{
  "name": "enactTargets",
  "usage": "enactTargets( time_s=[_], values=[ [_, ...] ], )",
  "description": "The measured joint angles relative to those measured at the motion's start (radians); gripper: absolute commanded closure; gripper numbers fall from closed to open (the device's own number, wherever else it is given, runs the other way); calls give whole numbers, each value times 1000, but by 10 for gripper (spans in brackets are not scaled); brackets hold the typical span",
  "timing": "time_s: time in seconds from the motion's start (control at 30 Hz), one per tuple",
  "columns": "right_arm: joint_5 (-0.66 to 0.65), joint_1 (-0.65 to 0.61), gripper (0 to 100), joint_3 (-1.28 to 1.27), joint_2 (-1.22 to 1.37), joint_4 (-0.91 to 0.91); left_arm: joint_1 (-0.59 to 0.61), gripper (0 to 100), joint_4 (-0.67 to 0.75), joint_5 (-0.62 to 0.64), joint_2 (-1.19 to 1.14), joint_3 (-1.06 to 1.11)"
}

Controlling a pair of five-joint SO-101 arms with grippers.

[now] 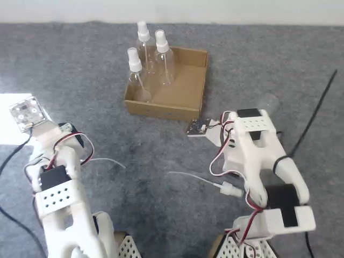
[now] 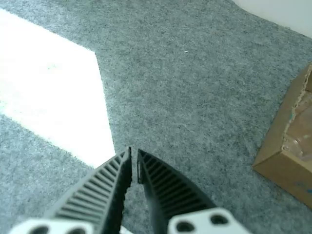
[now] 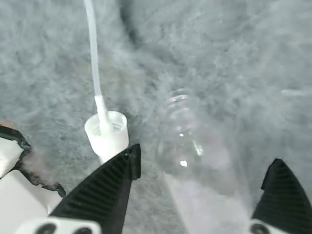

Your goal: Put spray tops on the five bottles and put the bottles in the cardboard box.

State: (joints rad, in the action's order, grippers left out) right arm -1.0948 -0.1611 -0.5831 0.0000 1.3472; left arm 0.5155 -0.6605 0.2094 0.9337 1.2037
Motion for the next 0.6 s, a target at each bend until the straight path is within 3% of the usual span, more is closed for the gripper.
enactTargets(
  time_s=[0.17,0.6],
  values=[
    [-26,0,864,0,37,0,0,985,0,0,0,0],
    [69,3,883,60,37,-18,0,985,0,0,0,0]
  ],
)
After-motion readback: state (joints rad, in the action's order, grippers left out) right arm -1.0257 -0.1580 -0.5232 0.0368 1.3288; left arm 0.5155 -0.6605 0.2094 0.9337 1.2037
